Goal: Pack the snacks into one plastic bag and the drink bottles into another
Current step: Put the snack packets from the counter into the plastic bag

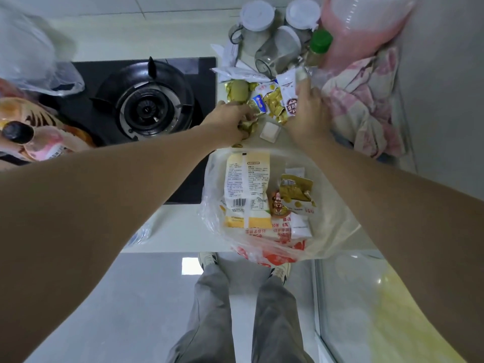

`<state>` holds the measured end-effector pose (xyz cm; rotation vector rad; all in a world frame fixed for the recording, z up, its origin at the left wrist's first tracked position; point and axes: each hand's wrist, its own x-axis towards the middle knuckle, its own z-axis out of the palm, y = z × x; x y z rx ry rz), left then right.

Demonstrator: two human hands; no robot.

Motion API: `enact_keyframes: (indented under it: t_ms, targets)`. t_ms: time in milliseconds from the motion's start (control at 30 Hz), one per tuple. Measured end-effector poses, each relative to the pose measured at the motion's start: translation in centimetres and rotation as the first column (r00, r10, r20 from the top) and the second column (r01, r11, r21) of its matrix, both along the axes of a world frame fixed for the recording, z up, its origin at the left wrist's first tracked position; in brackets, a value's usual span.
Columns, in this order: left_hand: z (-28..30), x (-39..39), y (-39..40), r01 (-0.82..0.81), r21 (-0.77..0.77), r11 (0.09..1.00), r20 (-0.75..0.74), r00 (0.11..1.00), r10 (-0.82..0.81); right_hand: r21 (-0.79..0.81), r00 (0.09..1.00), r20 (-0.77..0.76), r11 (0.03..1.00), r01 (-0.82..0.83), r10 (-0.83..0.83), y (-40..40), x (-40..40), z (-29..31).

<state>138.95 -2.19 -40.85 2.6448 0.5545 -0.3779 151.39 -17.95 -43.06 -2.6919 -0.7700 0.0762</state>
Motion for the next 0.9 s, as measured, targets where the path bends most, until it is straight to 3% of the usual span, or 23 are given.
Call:
enact_keyframes:
  t_ms: [267, 433, 667, 900]
  targets:
    - [1.4, -2.7, -1.2, -0.031, 0.000, 1.000, 0.210, 0.977, 0.030, 0.279, 0.997, -0.049, 0.960, -0.040, 0.056, -1.0, -1.1, 3.0]
    - [3.7, -6.8, -3.8, -0.041, -0.046, 0.998, 0.336, 0.940, 0.054, 0.479, 0.962, -0.269, 0.872, 0.102, 0.036, -4.0, -5.5, 5.5]
    - [4.6, -13.3, -10.8, -0.038, -0.082, 0.996, 0.399, 0.915, 0.068, 0.418, 0.865, -0.498, 0.891, 0.180, 0.059, -12.4, -15.4, 6.5]
    - [4.4, -12.5, -14.6, 0.096, -0.096, 0.991, 0.387, 0.920, -0.051, 0.285, 0.845, -0.534, 0.935, 0.210, -0.027, -15.7, -16.0, 6.0]
